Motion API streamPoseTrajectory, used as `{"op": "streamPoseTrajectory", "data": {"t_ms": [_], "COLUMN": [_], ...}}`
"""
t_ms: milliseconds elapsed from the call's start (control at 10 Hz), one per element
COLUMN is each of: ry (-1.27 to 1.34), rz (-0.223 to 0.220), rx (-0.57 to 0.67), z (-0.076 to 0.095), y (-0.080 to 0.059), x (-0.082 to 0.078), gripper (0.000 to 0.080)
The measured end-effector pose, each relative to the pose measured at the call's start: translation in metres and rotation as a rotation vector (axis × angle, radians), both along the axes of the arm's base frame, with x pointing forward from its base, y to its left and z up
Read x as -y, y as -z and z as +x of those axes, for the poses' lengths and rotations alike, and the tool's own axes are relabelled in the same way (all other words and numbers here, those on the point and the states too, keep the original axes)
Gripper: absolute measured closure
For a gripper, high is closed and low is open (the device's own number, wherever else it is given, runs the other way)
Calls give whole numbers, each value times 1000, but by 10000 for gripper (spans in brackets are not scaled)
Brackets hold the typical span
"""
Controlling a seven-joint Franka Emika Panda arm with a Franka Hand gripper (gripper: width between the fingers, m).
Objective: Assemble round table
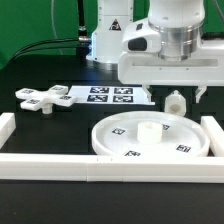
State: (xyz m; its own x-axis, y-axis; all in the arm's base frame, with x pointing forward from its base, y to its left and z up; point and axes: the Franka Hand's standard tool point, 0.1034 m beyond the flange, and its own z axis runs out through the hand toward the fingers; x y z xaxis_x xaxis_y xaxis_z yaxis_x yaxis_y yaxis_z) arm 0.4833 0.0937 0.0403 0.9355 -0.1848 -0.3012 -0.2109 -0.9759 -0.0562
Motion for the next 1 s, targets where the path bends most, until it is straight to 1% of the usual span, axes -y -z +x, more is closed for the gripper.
{"op": "streamPoseTrajectory", "data": {"t_ms": [100,200,300,500,600,700,800,900,1000], "ry": [28,5,-3,-57,-39,-52,-59,-67,-87], "rz": [-7,2,10,51,61,72,82,89,104], "rx": [-39,-106,-151,-271,-289,-367,-440,-471,-528], "z": [-4,-10,-8,-9,-5,-13,-15,-13,-18], "y": [1,0,1,1,1,-1,1,4,5], "x": [-1,0,0,-2,-3,-2,-2,-5,-5], "gripper": [151,151,151,151,151,151,151,151,151]}}
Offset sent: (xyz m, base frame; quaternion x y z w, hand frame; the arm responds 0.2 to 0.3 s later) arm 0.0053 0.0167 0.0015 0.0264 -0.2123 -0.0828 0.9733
